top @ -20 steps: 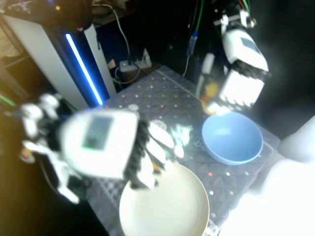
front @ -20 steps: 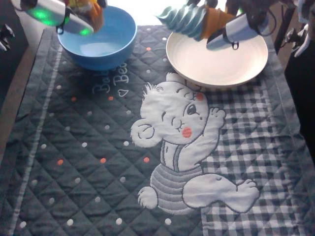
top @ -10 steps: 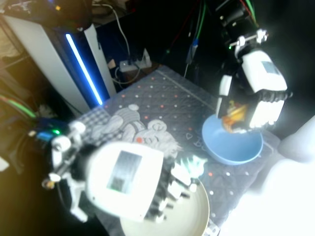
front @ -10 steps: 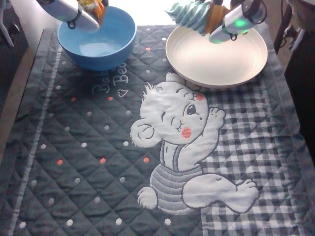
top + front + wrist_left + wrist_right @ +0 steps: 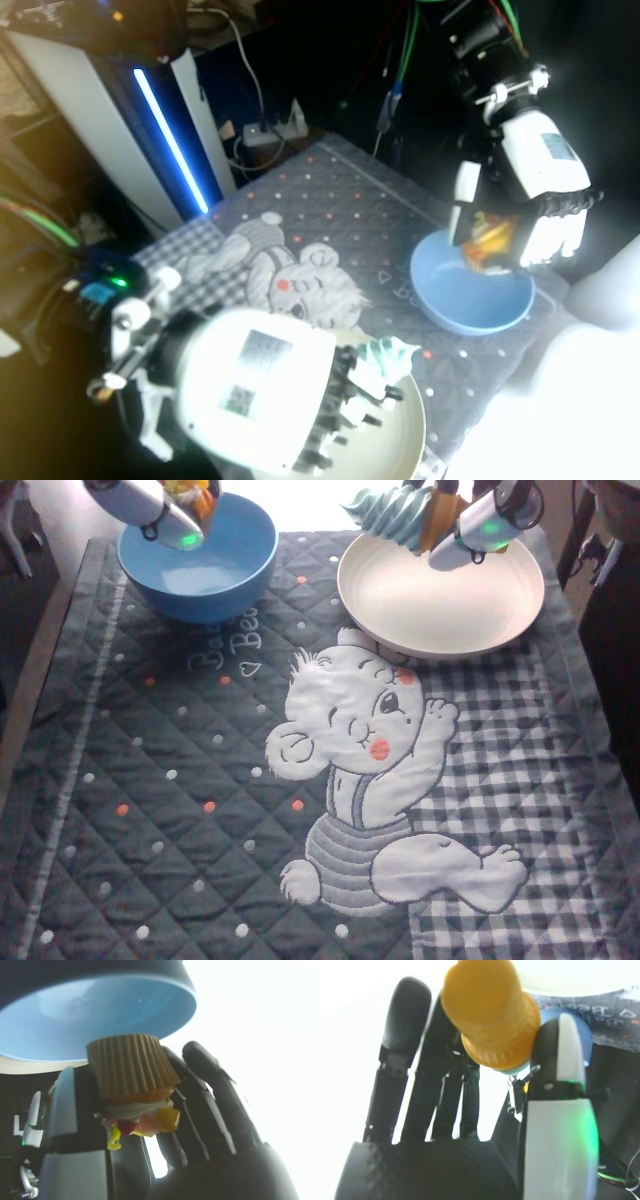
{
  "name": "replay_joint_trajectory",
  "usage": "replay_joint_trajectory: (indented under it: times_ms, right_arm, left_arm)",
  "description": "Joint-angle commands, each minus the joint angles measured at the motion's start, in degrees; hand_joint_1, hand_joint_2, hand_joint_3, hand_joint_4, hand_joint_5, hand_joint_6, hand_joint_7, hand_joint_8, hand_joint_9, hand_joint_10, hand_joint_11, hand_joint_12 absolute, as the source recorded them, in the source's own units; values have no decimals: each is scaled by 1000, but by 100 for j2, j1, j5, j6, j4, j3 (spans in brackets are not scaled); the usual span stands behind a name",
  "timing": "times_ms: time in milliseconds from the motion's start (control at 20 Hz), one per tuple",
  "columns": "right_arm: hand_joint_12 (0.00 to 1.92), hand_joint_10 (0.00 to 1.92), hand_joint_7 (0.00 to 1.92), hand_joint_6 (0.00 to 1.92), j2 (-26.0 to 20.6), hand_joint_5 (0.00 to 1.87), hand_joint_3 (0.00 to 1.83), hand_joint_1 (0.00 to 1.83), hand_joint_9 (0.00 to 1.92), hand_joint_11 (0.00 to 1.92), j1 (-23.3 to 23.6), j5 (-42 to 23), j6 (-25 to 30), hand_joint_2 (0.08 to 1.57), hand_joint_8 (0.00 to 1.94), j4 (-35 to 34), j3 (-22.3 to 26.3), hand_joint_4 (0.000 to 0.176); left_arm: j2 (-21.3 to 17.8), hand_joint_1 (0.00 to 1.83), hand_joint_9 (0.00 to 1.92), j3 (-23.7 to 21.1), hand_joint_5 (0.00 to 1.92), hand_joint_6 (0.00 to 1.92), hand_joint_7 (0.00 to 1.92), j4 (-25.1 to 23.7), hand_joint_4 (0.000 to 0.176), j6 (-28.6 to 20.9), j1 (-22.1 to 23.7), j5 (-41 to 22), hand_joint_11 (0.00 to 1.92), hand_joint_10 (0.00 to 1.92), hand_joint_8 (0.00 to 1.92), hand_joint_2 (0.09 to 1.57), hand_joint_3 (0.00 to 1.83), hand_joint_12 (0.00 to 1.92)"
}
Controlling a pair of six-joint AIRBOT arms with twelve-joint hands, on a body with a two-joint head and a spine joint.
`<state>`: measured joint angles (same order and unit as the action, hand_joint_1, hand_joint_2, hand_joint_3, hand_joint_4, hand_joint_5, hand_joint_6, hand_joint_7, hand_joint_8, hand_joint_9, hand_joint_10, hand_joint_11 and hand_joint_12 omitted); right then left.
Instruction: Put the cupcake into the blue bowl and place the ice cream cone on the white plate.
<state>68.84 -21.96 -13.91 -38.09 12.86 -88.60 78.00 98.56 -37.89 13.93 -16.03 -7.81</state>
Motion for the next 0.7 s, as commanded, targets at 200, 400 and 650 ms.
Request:
replay_joint_trajectory:
  times_ms: [200,400,650]
  right_arm:
    - [1160,8,1170,587,-8,1075,1,1286,1564,1202,102,-629,12,1059,885,-92,8,0]
    - [915,2,654,2,-20,598,0,929,621,256,102,-632,12,826,6,-92,60,0]
    - [794,0,200,0,-94,254,0,874,204,0,102,-639,12,789,0,-92,127,118]
  left_arm:
    - [77,1166,681,64,897,1119,712,43,0,-12,49,-467,218,371,454,1154,2,1258]
    - [80,1139,324,47,531,8,368,-18,41,-12,16,-476,0,2,2,982,0,840]
    - [88,1062,166,52,367,2,205,-20,76,-13,-61,-472,0,7,4,924,0,610]
